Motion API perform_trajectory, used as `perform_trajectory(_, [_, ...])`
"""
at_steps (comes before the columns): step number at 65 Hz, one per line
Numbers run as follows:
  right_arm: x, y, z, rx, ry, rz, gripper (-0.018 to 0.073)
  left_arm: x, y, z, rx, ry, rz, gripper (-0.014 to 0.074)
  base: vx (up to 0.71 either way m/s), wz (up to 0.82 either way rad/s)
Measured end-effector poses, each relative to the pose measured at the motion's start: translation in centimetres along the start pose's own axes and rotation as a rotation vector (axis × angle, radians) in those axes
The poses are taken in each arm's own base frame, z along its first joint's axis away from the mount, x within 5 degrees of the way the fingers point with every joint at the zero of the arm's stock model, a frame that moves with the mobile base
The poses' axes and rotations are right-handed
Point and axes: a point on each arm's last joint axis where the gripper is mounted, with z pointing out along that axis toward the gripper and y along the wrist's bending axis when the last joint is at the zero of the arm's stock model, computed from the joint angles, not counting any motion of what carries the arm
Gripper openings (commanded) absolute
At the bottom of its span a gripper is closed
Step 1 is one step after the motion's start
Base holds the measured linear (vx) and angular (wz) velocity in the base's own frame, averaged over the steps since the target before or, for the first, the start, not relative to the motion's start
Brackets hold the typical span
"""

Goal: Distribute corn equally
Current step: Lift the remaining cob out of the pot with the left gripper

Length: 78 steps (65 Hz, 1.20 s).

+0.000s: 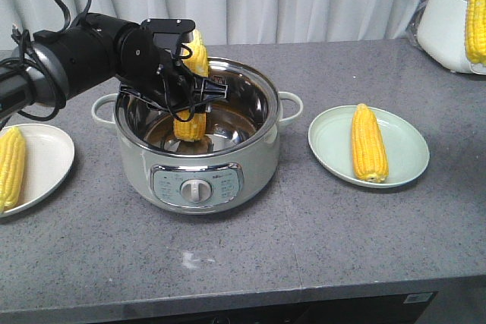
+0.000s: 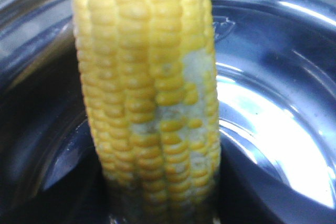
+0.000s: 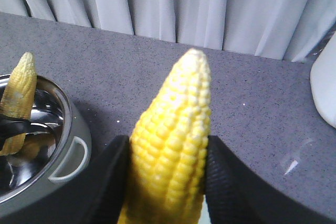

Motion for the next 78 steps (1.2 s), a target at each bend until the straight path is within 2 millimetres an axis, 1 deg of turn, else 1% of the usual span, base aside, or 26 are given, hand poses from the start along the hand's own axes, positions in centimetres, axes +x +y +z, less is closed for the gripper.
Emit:
perform_trajectory(3, [0.0,0.0,0.0,0.000,0.000,0.001,0.0154,0.0,0.0,0.0,-0.001,0.005,0.000,0.0038,0.00,0.00])
perform_trajectory(8, [0.0,0.0,0.0,0.000,0.000,0.001,0.0154,0.1,0.0,-0.2,-0.003,0.011,0.001,0.0008,0.00,0.00])
perform_trajectory(16, [0.0,0.0,0.0,0.000,0.000,0.001,0.0154,0.0,0.0,-1.4,-0.004,0.019,0.001,0.0006,0.00,0.00])
perform_trajectory(22, [0.0,0.0,0.0,0.000,0.000,0.001,0.0154,-0.4,-0.1,-3.7,0.002,-0.005,0.001,0.0006,0.00,0.00])
perform_trajectory(28, [0.0,0.0,0.0,0.000,0.000,0.003,0.0154,-1.0,0.0,-7.0,0.006,-0.046,-0.001,0.0006,0.00,0.00])
perform_trajectory(32, [0.0,0.0,0.0,0.000,0.000,0.005,0.0154,-1.2,0.4,-9.0,0.003,-0.068,-0.011,0.0006,0.00,0.00])
perform_trajectory(33, [0.0,0.0,0.0,0.000,0.000,0.005,0.0154,-1.3,0.6,-9.8,0.003,-0.078,-0.014,0.0006,0.00,0.00])
perform_trajectory(41, [0.0,0.0,0.0,0.000,0.000,0.007,0.0154,-1.4,2.6,-14.1,-0.042,-0.104,-0.043,0.0006,0.00,0.00])
perform_trajectory(48, [0.0,0.0,0.0,0.000,0.000,0.008,0.0154,-1.0,4.6,-16.9,-0.100,-0.102,-0.068,0.0006,0.00,0.00])
perform_trajectory(53, [0.0,0.0,0.0,0.000,0.000,0.008,0.0154,-0.6,5.8,-18.4,-0.139,-0.086,-0.090,0.0006,0.00,0.00])
perform_trajectory(61, [0.0,0.0,0.0,0.000,0.000,0.008,0.0154,0.1,7.0,-20.4,-0.182,-0.058,-0.117,0.0006,0.00,0.00])
perform_trajectory(68, [0.0,0.0,0.0,0.000,0.000,0.008,0.0154,0.7,7.4,-21.9,-0.205,-0.051,-0.115,0.0006,0.00,0.00])
perform_trajectory(78, [0.0,0.0,0.0,0.000,0.000,0.008,0.0154,1.2,7.4,-24.0,-0.222,-0.078,-0.104,0.0006,0.00,0.00])
